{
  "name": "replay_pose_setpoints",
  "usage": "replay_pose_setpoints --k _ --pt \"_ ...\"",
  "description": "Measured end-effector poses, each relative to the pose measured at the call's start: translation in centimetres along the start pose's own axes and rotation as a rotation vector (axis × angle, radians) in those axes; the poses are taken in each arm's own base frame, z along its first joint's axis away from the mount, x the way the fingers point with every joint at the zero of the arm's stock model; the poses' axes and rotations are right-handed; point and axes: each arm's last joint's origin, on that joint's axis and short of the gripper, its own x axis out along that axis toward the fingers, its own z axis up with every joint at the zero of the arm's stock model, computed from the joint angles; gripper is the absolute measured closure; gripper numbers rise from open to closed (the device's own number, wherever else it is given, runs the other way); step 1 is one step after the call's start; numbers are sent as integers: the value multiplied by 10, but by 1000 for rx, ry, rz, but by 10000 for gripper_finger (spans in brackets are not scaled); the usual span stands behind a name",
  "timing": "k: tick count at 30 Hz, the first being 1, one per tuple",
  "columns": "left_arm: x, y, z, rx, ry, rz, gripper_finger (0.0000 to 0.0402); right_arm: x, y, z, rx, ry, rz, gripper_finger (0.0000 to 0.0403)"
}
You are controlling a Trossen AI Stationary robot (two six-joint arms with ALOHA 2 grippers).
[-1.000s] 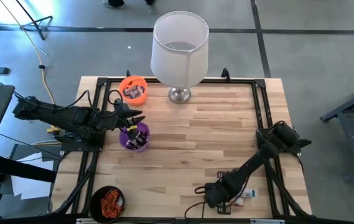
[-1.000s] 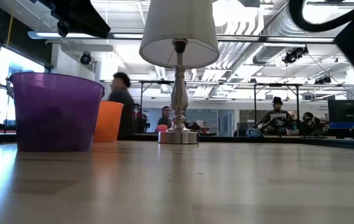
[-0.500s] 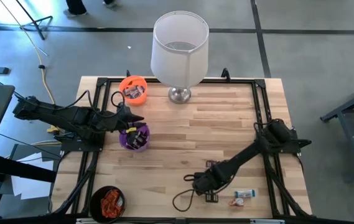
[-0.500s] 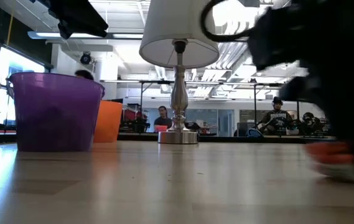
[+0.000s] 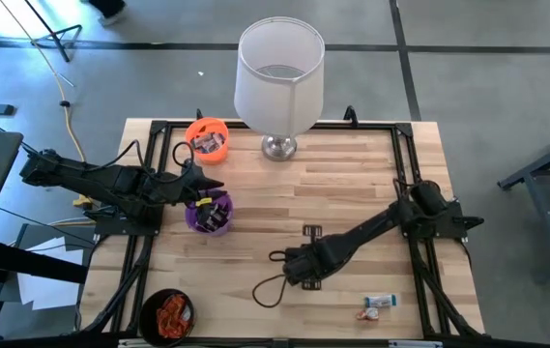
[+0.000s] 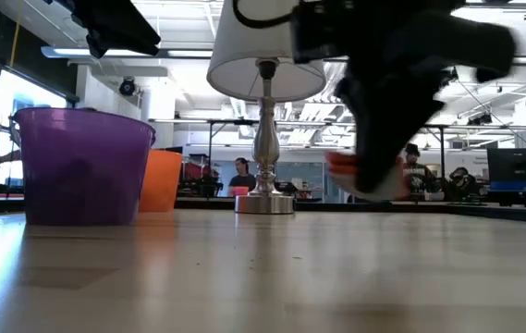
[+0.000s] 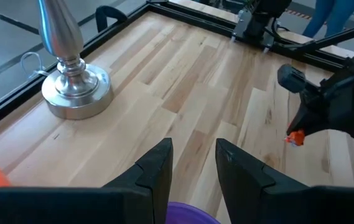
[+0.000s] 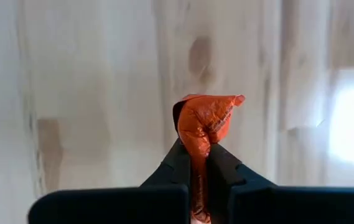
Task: Sort candy
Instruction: Put the orange chocolate into the black bucket
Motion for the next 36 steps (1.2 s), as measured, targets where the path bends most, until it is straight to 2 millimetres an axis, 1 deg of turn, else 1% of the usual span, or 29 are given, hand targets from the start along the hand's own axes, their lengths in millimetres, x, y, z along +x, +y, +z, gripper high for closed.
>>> replay_pose_setpoints --k 5,11,16,20,24,36 --pt "0 0 -1 1 11 -16 292 -8 -5 12 1 -79 -77 399" --pt "0 0 -1 1 12 -15 292 -21 -7 29 -8 -236 -163 399" --pt "0 0 -1 -2 12 -15 292 -26 -3 45 -25 -394 -165 399" --pt "0 0 -1 -28 10 -10 292 -30 0 54 -43 -487 -150 398" --pt "0 0 0 -51 5 3 292 -33 3 56 -66 -523 -159 398" --pt "0 0 -1 -52 6 4 292 -32 2 55 -25 -522 -183 398"
